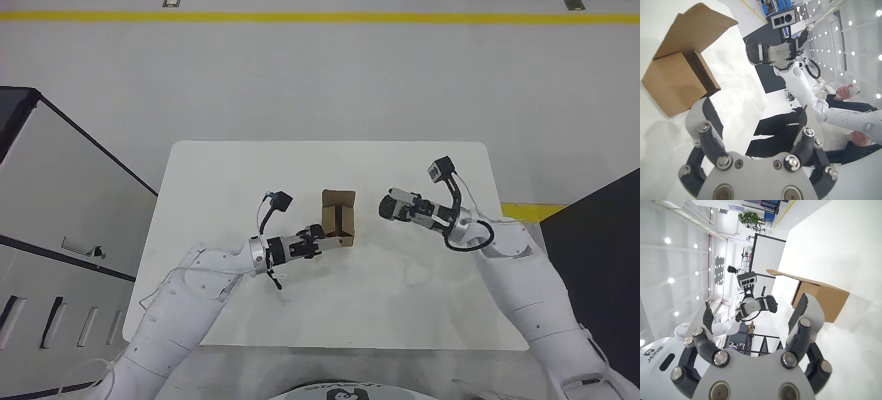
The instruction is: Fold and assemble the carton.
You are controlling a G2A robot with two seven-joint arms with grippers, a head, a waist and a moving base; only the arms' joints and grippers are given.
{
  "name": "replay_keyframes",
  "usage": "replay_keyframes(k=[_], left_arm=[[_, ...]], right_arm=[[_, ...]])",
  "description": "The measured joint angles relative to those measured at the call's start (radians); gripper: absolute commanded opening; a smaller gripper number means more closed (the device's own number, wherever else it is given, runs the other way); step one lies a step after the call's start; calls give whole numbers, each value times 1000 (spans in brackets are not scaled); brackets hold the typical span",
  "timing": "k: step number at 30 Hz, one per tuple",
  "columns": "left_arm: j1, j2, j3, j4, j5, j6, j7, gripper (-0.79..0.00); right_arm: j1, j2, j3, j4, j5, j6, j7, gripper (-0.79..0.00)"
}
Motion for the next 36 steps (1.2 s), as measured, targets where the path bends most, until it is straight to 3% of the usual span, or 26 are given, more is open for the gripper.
replay_keyframes(k=[9, 14, 27, 36], left_arm=[[8, -2, 12, -4, -4, 13, 13, 0], [10, -4, 38, 3, 20, 10, 13, 0], [-20, -17, 96, 62, 33, 7, 60, 0], [-39, -21, 102, 96, 35, 15, 89, 0]], right_arm=[[7, -6, -11, 10, 4, 3, -45, 0], [82, -25, -57, 68, 8, -7, -83, 0], [309, -110, -240, 335, 64, -68, -62, 0], [404, -167, -328, 481, 101, -96, 0, 0]])
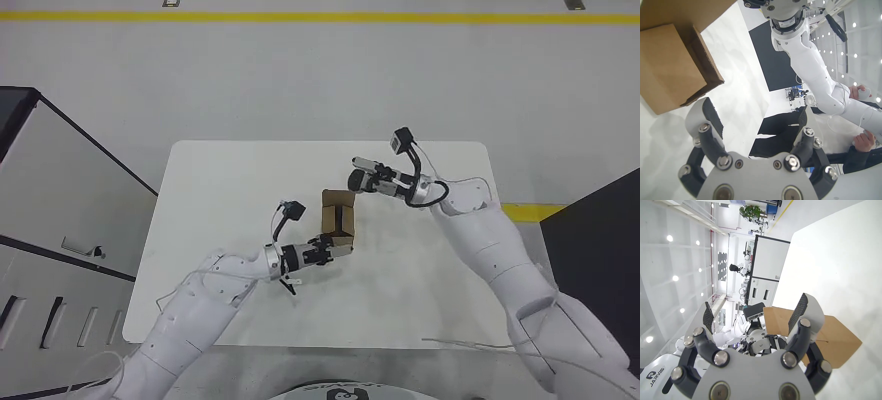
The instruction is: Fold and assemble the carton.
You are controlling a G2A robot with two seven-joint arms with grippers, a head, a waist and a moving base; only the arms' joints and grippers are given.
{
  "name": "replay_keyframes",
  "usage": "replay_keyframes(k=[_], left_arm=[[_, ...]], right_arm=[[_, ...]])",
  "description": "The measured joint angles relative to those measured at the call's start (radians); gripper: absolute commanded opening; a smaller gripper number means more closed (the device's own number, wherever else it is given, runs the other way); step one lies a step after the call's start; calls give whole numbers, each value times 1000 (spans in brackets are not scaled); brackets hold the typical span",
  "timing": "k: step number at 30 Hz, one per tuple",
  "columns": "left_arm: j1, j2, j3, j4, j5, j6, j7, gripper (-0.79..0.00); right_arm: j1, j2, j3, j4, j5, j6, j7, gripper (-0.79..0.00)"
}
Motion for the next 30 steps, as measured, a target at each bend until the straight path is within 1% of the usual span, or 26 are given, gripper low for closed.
replay_keyframes(k=[4, 10, 20, 25, 27, 30], left_arm=[[-5, 1, -13, 13, 16, 5, 30, 0], [-7, 2, -25, 21, 32, 9, 57, 0], [-2, 0, -41, 23, 24, -26, 123, 0], [4, -3, -57, 31, 2, -46, 183, 0], [7, -2, -62, 27, 4, -51, 178, 0], [23, 3, -73, 14, -13, -53, 140, 0]], right_arm=[[16, -11, -10, 43, 13, -3, 37, 0], [20, -17, -7, 78, 34, 6, 93, 0], [-1, -15, 13, 75, 50, 36, 149, 0], [-18, -13, 21, 61, 61, 87, 172, 0], [-21, -10, 28, 56, 52, 93, 168, 0], [-29, -4, 49, 40, 40, 65, 138, 0]])
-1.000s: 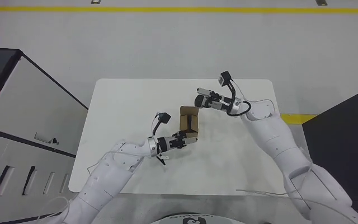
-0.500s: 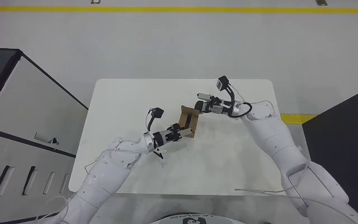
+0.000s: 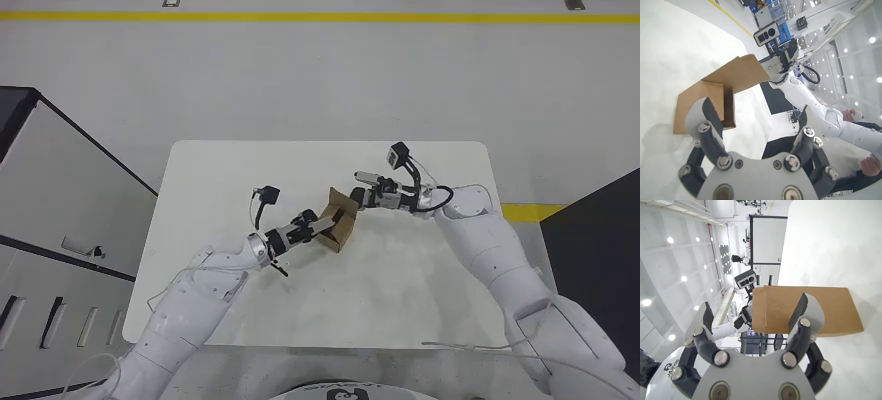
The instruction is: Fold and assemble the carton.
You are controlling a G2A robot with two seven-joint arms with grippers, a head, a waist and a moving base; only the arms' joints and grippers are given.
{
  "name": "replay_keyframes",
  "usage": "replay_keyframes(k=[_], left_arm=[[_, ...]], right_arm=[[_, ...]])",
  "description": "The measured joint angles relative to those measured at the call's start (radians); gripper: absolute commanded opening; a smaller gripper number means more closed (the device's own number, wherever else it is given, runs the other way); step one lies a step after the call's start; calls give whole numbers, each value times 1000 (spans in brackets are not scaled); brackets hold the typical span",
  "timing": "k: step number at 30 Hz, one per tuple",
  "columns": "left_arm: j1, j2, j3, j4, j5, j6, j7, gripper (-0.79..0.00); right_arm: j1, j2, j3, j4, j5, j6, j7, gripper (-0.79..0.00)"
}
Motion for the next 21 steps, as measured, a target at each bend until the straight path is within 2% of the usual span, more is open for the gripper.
replay_keyframes(k=[3, 9, 14, 21], left_arm=[[15, 6, -11, -10, -19, 8, -54, 0], [21, 7, -4, 11, -6, 49, -78, 0], [4, 0, 16, 45, 18, 81, -49, 0], [-25, -13, 34, 86, 6, 67, 18, 0]], right_arm=[[-11, 5, 18, -20, -6, -23, -26, 0], [-12, 2, 18, -42, -22, -18, -36, 0], [-12, -6, 6, -48, -23, -10, -19, 0], [-13, -12, 1, -29, -19, 1, 6, 0]])
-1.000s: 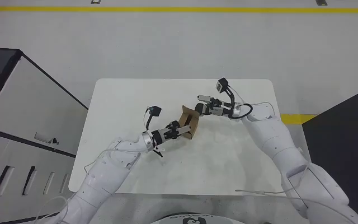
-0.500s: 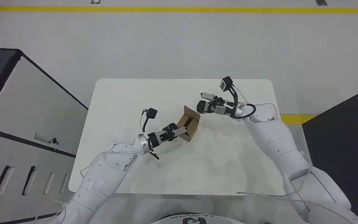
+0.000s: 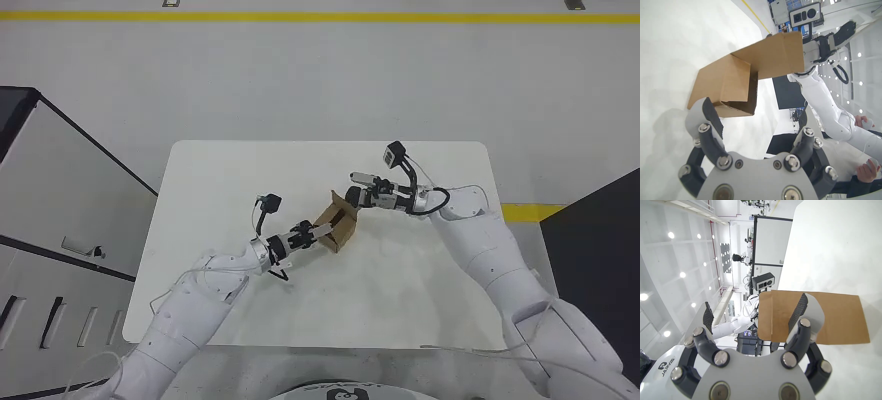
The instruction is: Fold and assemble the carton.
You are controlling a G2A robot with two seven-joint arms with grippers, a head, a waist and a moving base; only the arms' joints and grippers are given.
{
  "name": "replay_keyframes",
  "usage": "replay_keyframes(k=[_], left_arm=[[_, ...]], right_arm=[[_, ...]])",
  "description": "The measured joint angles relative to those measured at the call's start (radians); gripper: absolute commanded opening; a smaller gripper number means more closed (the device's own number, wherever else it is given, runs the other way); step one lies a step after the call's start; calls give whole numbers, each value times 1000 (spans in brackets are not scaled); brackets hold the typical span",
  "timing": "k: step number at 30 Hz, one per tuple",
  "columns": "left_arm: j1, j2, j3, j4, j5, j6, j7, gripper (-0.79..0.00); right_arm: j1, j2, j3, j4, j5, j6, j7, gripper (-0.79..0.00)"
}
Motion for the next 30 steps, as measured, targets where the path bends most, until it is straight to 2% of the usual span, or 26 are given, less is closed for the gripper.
replay_keyframes(k=[6, 13, 20, 21, 23, 24, 30], left_arm=[[-22, -12, 15, 29, -9, -33, 51, 0], [-49, -22, 27, 62, -24, -49, 62, 0], [-24, -8, -25, 54, -57, -50, 0, -12], [-16, -3, -38, 46, -63, -44, -28, -369], [-5, 5, -56, 29, -75, -40, -73, -671], [2, 8, -64, 12, -79, -50, -103, -785], [5, 10, -68, 2, -79, -61, -117, -785]], right_arm=[[-6, 0, 5, 6, -1, 11, 19, 0], [-19, 2, 11, -5, -13, 23, 23, 0], [-44, 16, 50, -33, -27, -4, -1, 0], [-52, 20, 59, -43, -29, -8, -3, 0], [-61, 24, 70, -58, -27, -15, -3, 0], [-63, 24, 72, -61, -26, -16, -2, 0], [-62, 24, 71, -60, -25, -15, -2, 0]])
